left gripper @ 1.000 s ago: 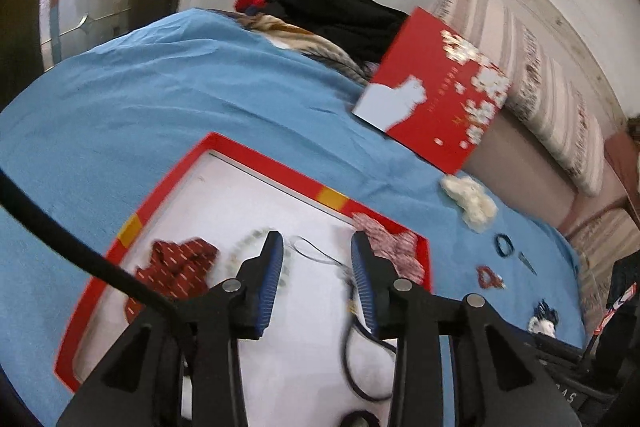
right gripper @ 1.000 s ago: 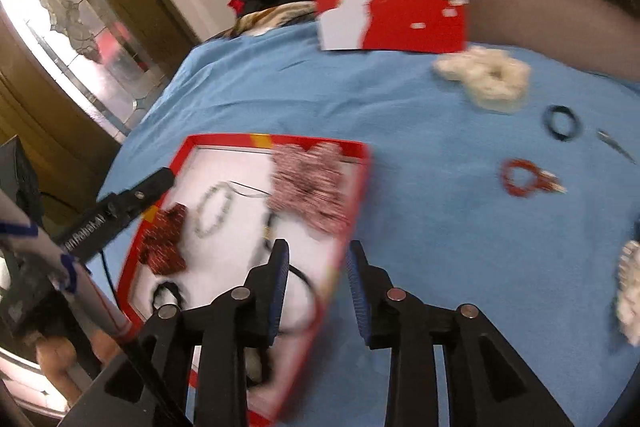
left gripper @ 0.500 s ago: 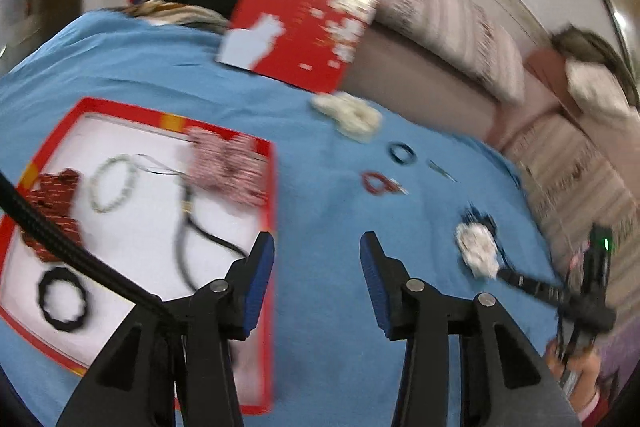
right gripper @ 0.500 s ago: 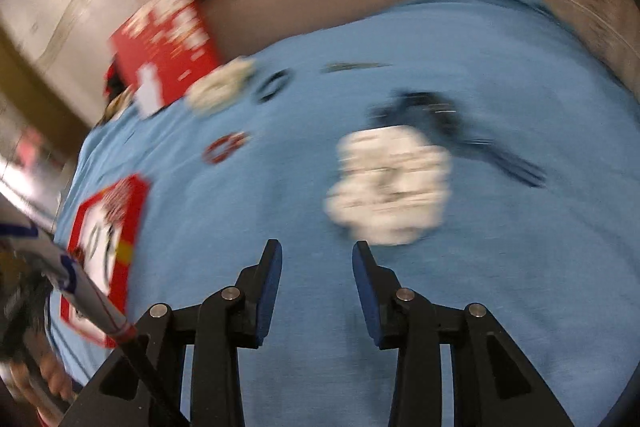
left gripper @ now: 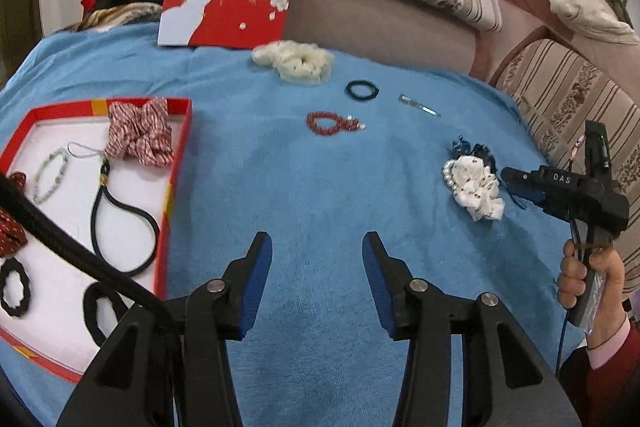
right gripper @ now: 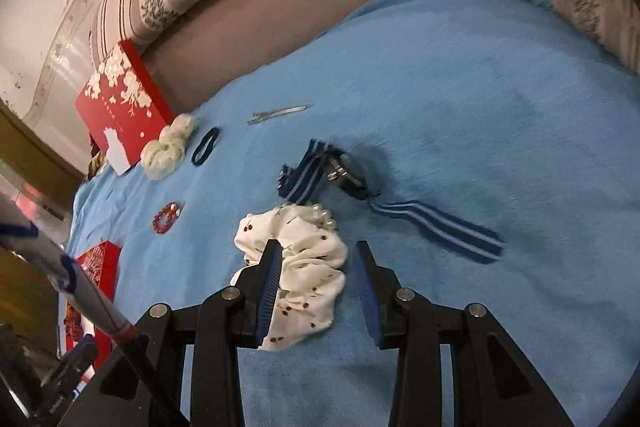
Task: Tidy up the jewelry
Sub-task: 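Move both tools to the white polka-dot scrunchie and blue striped watch, then grasp the white polka-dot scrunchie with the left tool while the right tool grasps the blue striped watch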
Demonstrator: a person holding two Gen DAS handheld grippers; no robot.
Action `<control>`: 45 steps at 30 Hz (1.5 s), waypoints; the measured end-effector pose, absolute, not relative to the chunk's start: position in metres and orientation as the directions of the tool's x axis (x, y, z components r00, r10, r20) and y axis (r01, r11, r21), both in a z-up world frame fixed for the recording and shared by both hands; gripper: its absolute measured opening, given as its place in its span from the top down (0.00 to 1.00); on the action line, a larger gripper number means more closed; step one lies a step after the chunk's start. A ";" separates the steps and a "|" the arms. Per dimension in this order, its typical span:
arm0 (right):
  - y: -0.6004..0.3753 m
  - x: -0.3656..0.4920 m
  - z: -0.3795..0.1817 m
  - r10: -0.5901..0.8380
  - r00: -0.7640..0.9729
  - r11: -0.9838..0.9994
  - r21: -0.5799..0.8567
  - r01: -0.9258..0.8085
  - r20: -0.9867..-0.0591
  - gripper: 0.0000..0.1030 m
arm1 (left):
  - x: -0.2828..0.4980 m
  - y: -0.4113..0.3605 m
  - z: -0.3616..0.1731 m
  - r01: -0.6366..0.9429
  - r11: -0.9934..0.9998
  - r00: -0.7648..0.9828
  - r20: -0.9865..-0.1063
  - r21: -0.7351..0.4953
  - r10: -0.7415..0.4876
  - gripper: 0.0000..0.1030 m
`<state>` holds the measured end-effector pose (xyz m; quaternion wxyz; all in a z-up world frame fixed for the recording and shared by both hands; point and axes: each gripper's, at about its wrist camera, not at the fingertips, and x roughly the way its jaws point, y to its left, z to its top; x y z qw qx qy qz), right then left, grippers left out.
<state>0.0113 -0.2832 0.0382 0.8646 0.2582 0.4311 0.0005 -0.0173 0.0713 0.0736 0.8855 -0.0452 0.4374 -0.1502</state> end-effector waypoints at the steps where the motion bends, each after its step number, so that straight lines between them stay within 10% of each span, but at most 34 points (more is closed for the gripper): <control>1: -0.283 0.014 0.037 0.231 0.627 0.867 0.450 0.215 -0.744 0.61 | -0.017 0.071 0.072 0.224 0.950 0.569 -0.763 -0.215 -0.307 0.56; 33: -0.308 0.054 0.022 0.205 0.578 0.950 0.303 0.078 -0.790 0.50 | 0.053 -0.125 0.033 0.364 0.877 0.327 -0.838 -0.314 -0.436 0.56; 42: -0.311 0.057 0.020 0.206 0.578 0.948 0.307 0.082 -0.789 0.67 | 0.060 -0.140 0.024 0.358 0.871 0.306 -0.838 -0.338 -0.451 0.56; 45: -0.310 0.057 0.020 0.199 0.580 0.949 0.304 0.088 -0.790 0.70 | 0.060 -0.144 0.024 0.359 0.870 0.302 -0.840 -0.339 -0.451 0.75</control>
